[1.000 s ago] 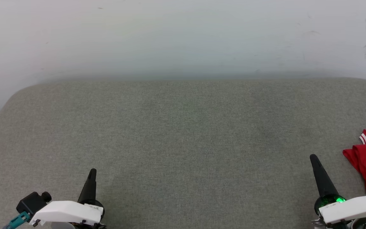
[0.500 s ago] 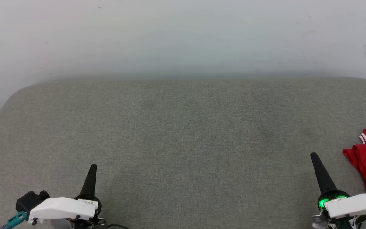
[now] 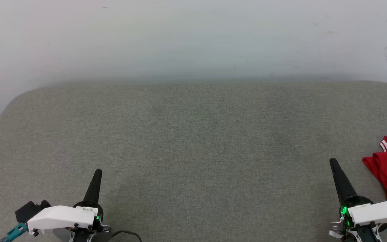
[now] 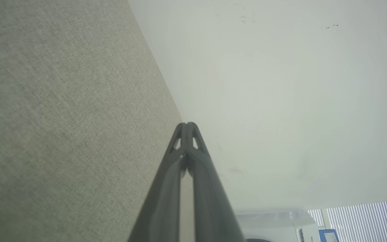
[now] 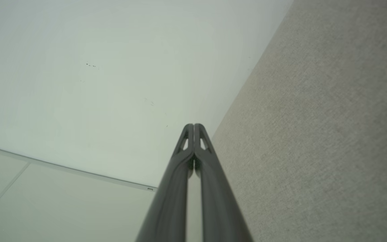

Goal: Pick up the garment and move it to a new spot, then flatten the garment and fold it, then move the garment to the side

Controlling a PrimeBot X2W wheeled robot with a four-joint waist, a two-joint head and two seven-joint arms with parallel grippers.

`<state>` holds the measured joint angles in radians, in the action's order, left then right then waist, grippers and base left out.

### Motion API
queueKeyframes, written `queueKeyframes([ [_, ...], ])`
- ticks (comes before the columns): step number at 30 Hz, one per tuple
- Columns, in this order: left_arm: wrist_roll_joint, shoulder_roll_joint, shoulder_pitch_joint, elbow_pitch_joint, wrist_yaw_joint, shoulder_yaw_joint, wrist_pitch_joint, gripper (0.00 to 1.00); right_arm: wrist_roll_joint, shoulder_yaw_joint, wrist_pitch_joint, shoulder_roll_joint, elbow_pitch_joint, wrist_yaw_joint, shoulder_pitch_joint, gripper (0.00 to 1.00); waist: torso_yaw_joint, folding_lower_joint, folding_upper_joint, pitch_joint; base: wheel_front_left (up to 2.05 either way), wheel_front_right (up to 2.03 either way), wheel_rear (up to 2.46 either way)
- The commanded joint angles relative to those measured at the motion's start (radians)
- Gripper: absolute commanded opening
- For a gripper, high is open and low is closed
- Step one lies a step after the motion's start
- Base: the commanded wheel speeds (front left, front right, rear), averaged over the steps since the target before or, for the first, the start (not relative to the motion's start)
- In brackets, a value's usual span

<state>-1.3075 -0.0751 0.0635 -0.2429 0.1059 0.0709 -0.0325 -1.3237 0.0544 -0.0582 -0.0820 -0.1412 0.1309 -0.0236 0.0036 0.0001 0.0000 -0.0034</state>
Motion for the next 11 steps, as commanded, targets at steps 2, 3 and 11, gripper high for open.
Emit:
queueKeyframes([
  [2,-0.030,0.004,0.022,0.004,0.008,0.007,-0.009,0.00,-0.033,0.003,-0.002,-0.004,-0.006,0.000,-0.028,0.00,0.000,-0.0001,0.0000,0.000,0.00,0.00,0.00],
  [3,-0.038,0.005,0.023,0.004,0.009,0.008,-0.011,0.00,-0.042,0.003,-0.003,-0.004,-0.009,0.000,-0.030,0.00,0.000,-0.0001,0.0000,0.001,0.00,0.00,0.00],
  [11,-0.101,0.009,0.031,0.002,0.012,0.018,-0.029,0.00,-0.109,0.007,-0.008,-0.002,-0.032,0.000,-0.044,0.00,-0.001,-0.0001,0.0000,0.002,0.00,0.00,0.00],
])
